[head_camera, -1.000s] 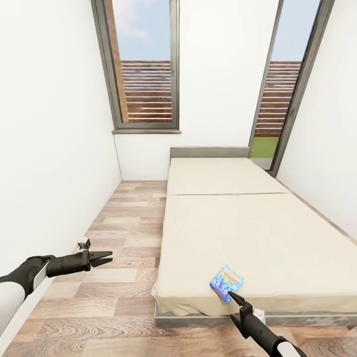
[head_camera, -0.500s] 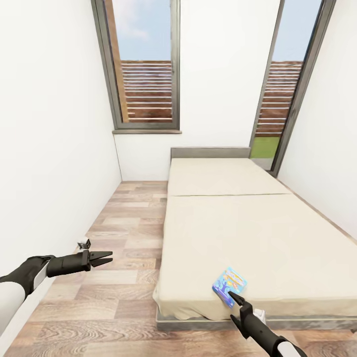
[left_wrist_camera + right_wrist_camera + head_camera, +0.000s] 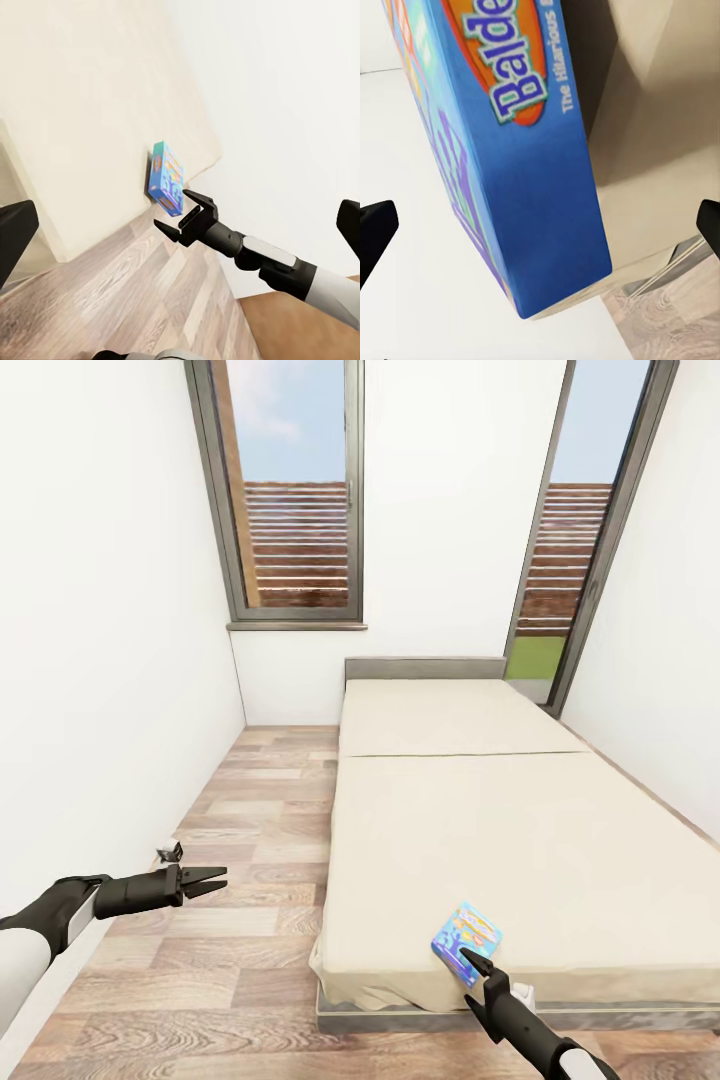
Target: Put all the toys in the child's room - the three board games (two on the bed and one on the table), the two jigsaw puzzles on the table, and the tennis ball on the table - inside the toy box on the table in the child's room.
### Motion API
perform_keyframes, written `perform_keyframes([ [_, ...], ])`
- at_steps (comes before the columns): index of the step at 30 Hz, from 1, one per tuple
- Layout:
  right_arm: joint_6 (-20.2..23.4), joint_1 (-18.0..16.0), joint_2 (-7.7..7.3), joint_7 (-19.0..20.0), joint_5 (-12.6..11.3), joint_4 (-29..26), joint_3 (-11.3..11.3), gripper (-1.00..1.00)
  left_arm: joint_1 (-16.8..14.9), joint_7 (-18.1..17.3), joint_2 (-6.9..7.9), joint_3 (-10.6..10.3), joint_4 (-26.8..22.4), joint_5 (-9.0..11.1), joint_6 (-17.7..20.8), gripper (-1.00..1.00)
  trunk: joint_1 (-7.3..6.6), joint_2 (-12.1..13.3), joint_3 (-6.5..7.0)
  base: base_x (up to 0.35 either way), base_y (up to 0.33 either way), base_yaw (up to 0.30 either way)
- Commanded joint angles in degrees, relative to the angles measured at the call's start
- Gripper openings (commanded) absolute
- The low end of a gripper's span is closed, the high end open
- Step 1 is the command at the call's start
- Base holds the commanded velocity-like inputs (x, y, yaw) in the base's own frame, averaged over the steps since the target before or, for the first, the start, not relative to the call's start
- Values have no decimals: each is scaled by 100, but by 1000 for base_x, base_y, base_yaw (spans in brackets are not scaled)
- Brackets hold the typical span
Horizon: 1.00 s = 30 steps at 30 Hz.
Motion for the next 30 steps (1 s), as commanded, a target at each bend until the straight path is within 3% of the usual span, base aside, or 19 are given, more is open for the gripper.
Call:
perform_keyframes([
  [1,42,-4,2,6,-18,2,-26,100,-2,-22,0,6,-1,-8,61,100,-1,-2,-5,2,1,0],
  [13,42,-4,2,9,-17,2,-22,100,-2,-22,0,6,-1,-8,61,100,-1,-2,-5,0,0,0],
  [14,42,-4,2,10,-17,2,-20,-100,-2,-22,0,6,-1,-8,61,100,-1,-2,-5,0,0,0],
  [25,42,-4,2,13,-17,2,-21,-100,-2,-22,0,1,-1,-8,67,100,-1,-2,-5,0,0,0],
  [30,42,-4,2,13,-17,2,-18,-100,-2,-22,0,-2,-8,-8,74,100,-111,198,84,0,0,0],
])
